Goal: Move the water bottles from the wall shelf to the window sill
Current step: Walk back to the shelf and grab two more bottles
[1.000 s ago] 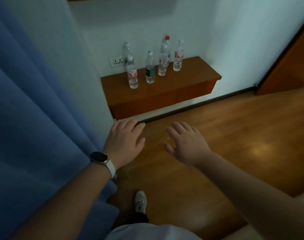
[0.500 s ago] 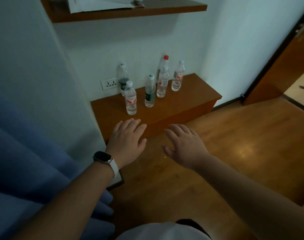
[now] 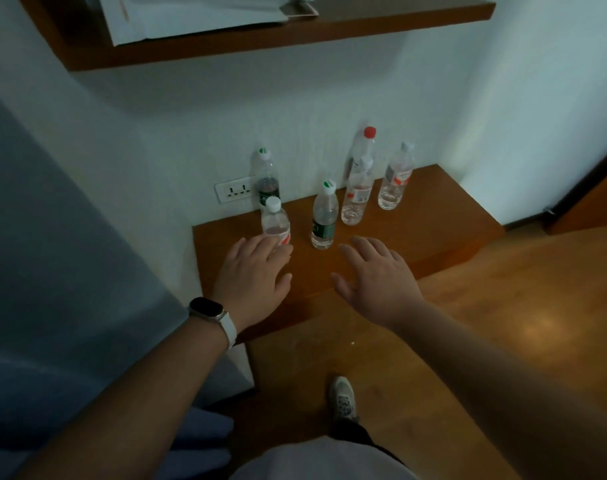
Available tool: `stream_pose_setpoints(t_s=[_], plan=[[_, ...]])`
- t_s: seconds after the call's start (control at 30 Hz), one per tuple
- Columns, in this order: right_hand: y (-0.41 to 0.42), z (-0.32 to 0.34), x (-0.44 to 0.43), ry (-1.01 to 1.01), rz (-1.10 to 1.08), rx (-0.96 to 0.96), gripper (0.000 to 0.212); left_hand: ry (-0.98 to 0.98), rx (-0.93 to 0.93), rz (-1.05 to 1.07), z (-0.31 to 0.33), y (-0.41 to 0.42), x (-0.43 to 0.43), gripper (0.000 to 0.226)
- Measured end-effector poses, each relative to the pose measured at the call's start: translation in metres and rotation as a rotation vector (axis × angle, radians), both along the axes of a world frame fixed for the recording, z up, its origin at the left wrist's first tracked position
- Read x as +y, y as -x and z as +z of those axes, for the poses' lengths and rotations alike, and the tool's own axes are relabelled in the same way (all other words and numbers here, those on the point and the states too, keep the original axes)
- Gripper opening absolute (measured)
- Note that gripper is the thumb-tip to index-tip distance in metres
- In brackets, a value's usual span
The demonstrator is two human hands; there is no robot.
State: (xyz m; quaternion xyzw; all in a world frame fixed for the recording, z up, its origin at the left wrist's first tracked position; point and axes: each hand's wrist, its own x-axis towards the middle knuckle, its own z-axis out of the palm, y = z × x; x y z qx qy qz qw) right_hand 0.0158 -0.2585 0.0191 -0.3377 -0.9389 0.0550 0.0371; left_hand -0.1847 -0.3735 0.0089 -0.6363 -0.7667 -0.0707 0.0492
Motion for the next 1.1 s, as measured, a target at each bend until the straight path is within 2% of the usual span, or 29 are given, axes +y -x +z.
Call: stream_pose_setpoints(t_s=[0.23,0.37,0.5,0.6,0.7,0.83,0.97,1.1], plan=[[0.041,0.014,0.1,-0.007,0.118,0.093,0.058,-0.062,0.007,0.113,0.009,0.029,0.076,0.036],[0.061,0.006,0.148,-0.004,0.18,0.122,0.058,-0.067,0.004,0.189,0.002,0.042,0.105,0.042],[0.079,-0.007,0.177,0.002,0.224,0.1,0.056,-0.09,-0.078,0.267,-0.008,0.053,0.119,0.046],[0.089,-0.015,0.185,0.067,0.199,0.112,0.057,-0.096,-0.21,0.355,-0.021,0.059,0.122,0.05],[0.098,-0.021,0.193,0.149,0.164,0.142,0.063,-0.112,-0.424,0.428,-0.036,0.066,0.124,0.055],[0.108,-0.032,0.2,0.276,0.091,0.195,0.063,-0.127,-0.619,0.445,-0.056,0.077,0.125,0.051],[0.114,-0.049,0.2,0.521,-0.025,0.237,0.062,-0.143,-0.848,0.473,-0.073,0.079,0.128,0.051],[0.119,-0.064,0.204,0.594,-0.05,0.228,0.067,-0.162,-0.967,0.469,-0.09,0.081,0.133,0.058]])
